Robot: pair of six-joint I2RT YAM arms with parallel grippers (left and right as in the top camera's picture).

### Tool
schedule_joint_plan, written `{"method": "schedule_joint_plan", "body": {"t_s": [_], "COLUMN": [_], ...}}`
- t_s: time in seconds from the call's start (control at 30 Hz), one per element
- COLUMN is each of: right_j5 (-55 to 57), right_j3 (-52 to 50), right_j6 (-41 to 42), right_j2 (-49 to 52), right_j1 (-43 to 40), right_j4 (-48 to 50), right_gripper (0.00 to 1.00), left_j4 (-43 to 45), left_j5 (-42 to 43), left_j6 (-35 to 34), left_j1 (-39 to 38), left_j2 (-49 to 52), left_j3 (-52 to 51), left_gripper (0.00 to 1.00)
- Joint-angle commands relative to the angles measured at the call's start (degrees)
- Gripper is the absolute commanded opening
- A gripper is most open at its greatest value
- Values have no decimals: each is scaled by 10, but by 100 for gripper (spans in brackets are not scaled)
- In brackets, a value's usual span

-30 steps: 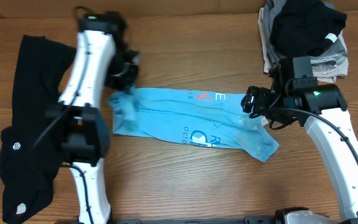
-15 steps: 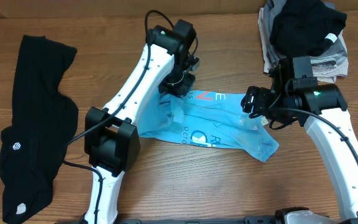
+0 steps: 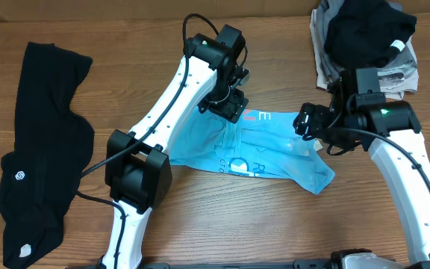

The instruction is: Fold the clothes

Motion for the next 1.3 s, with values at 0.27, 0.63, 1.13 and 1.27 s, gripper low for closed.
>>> {"method": "schedule_joint_plan", "body": {"t_s": [0.27,0.63,1.13,1.27], "right_j5": [-3,-5,-24,-38], "right_j3": [-88,-147,-181,-181], "right_j6": [13,-76,-95,-91], "right_j2": [0,0,112,142], "right_j1": [-58,-80,-78,-78], "right_j4": [-7,67,193,202], "right_gripper": [100,100,100,100], "left_j4": [-89,-95,-94,-95], "left_j5": [10,6,-10,-10], "left_j6": [33,40,40,40], "left_j1": [69,103,110,110], "left_j2": [-3,-2,-2,-2], "left_j3": [231,258,257,257], "left_gripper": [100,100,100,100]}}
